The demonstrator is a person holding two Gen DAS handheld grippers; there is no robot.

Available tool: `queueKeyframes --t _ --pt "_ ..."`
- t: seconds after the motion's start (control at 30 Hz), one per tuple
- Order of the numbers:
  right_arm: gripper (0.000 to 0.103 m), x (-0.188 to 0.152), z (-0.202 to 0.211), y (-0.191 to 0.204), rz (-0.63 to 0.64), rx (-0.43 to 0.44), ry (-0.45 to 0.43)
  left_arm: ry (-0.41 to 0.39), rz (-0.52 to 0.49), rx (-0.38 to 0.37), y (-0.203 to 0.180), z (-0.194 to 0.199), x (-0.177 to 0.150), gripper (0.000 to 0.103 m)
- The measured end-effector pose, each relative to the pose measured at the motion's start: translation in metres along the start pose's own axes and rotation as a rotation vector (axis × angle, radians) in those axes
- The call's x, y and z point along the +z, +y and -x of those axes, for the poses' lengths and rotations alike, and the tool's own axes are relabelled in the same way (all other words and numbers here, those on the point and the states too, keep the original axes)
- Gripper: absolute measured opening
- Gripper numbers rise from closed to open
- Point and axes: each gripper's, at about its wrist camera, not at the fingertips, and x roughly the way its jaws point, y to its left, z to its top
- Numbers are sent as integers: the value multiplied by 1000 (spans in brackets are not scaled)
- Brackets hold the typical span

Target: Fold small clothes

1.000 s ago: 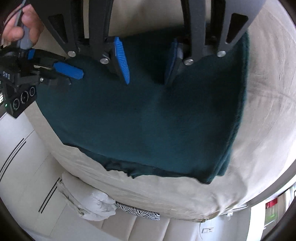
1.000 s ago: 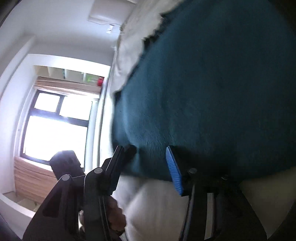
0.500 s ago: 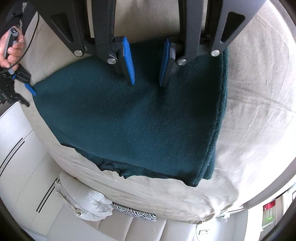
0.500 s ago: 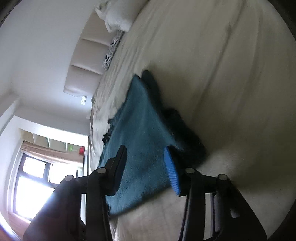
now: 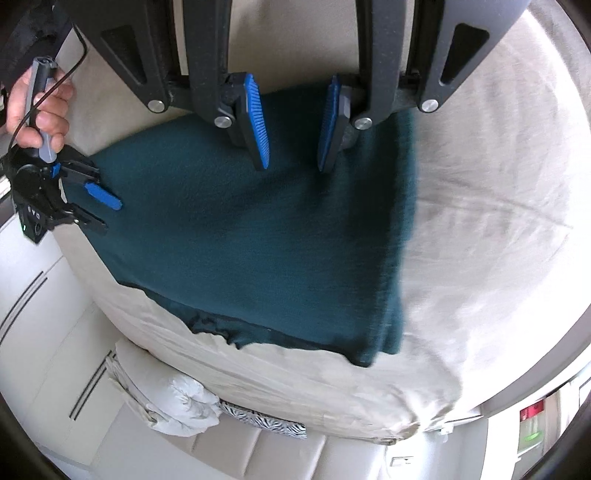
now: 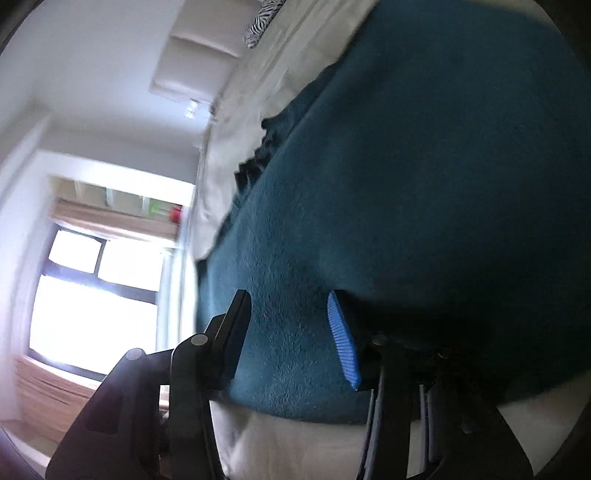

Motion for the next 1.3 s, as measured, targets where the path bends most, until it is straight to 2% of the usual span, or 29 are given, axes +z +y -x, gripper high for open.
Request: queueKeyframes --t 0.03,0.13,0.27,0.3,0.37,0.4,0.5,0.53,0.6,0.73,0.83,0.93,1.3 --pt "38 -5 10 -6 -6 13 -14 -3 14 2 6 3 -1 30" --pt "40 5 47 -24 -24 -21 -99 -7 31 8 17 10 -3 30" --pt "45 3 117 -42 -50 -142 -236 -27 34 49 20 24 -4 34" --pt "49 0 135 -45 -53 -170 -276 -36 28 78 18 28 -4 37" --pt "56 -8 167 -49 -66 -175 -349 -51 4 147 12 36 -1 48" --pt "62 -12 177 -50 -74 -185 -375 -67 -12 170 7 40 1 57" --pt "65 -29 202 -54 -84 -182 -409 -108 -61 166 -12 50 9 68" --pt "65 -36 203 -56 -100 -162 -396 -121 -77 159 -21 52 13 73" --pt "65 -47 202 -58 -114 -138 -366 -122 -96 159 -32 48 18 76" --pt "65 -54 165 -57 -135 -139 -307 -95 -117 137 -52 30 26 76" --pt "65 -54 145 -71 -181 -169 -269 -86 -105 134 -58 16 32 76" --pt "65 -49 134 -74 -204 -166 -299 -77 -98 133 -64 3 42 76" --pt "65 -28 143 -76 -268 -91 -408 -61 -120 126 -83 -35 64 77"
